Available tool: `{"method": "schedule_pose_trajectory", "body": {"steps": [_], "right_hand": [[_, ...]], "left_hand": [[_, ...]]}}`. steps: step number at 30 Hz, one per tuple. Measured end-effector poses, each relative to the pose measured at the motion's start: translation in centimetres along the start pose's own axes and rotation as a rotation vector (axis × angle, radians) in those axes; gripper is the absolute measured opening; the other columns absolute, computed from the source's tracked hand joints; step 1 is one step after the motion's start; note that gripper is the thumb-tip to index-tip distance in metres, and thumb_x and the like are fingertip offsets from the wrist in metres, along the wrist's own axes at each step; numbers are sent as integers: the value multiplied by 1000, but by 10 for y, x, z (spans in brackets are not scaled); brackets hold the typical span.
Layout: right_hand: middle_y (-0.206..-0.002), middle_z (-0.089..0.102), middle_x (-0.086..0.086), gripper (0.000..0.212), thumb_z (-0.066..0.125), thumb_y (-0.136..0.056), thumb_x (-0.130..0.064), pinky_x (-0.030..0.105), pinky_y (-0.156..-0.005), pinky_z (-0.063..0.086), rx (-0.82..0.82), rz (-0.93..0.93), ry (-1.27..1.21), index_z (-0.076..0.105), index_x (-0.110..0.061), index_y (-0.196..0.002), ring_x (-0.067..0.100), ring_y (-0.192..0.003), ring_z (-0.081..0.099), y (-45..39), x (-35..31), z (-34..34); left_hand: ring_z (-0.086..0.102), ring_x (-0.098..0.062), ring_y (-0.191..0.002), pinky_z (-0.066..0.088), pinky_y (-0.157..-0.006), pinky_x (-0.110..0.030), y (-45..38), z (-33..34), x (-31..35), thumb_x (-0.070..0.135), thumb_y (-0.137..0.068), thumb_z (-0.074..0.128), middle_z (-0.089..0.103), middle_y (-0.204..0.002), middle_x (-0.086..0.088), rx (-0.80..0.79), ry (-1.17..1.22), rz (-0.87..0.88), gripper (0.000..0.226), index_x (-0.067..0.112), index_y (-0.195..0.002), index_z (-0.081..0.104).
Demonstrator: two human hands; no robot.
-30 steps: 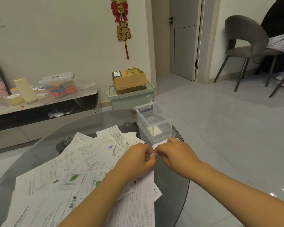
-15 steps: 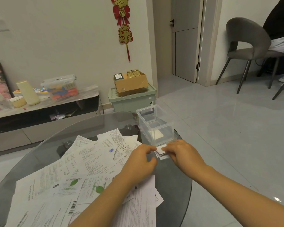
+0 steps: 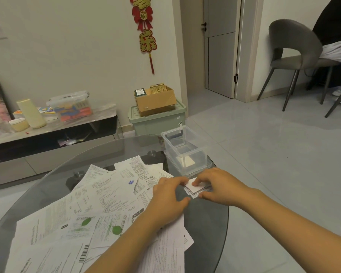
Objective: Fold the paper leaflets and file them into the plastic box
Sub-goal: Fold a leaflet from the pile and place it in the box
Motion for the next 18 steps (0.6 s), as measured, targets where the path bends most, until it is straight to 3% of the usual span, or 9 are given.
{"method": "schedule_pose_trajectory", "body": {"steps": [3, 6, 8, 12, 15, 18], "right_hand": [[-120, 58, -6, 35, 66, -84, -36, 19, -83, 40, 14, -22, 29, 62, -31, -118, 12, -107, 51, 5, -4, -1], [-116, 59, -7, 32, 65, -85, -36, 20, -83, 40, 8, -44, 73, 63, -32, -117, 11, -106, 50, 8, -7, 0], [-113, 59, -7, 32, 66, -83, -39, 23, -87, 43, -19, -39, 69, 64, -33, -115, 12, -105, 51, 9, -7, -1], [-113, 55, -7, 34, 65, -83, -43, 26, -91, 44, -79, -44, 12, 65, -31, -115, 10, -107, 49, 11, -9, -1], [-127, 48, -8, 28, 62, -87, -36, 25, -100, 35, -132, -41, -52, 64, -32, -115, 11, -120, 40, 7, -8, 0], [-135, 44, -3, 25, 59, -89, -30, 28, -101, 33, -146, 23, -92, 58, -36, -113, 16, -126, 37, 3, -2, 4]], "left_hand": [[52, -12, -109, 44, -98, -35, 0, -3, 11, 26, -78, 72, 62, -110, 10, 68, 62, -7, 40, 27, -116, 61], [58, -13, -102, 48, -91, -31, -1, -5, 20, 24, -78, 71, 64, -110, 4, 24, 25, -14, 42, 20, -118, 60], [58, -13, -102, 48, -87, -26, -1, -6, 22, 30, -77, 71, 62, -114, 2, -35, 21, -39, 50, 18, -122, 56], [56, -16, -82, 46, -71, -29, -3, 0, 21, 51, -70, 71, 63, -92, -1, -71, -9, -34, 43, 17, -95, 61], [56, -16, -86, 47, -79, -31, -7, 6, 13, 38, -80, 69, 64, -93, 2, 3, -4, -13, 26, 21, -99, 69], [59, -16, -96, 48, -88, -34, -8, 8, 12, 34, -80, 71, 66, -102, 3, 17, 30, -24, 31, 25, -109, 70]]}}
Point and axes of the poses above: each hand's wrist, its own y-axis away from the middle knuckle, its own z-axis out of the palm, x = y × z, the point moved 5 cm from there along -y, towards the middle knuckle
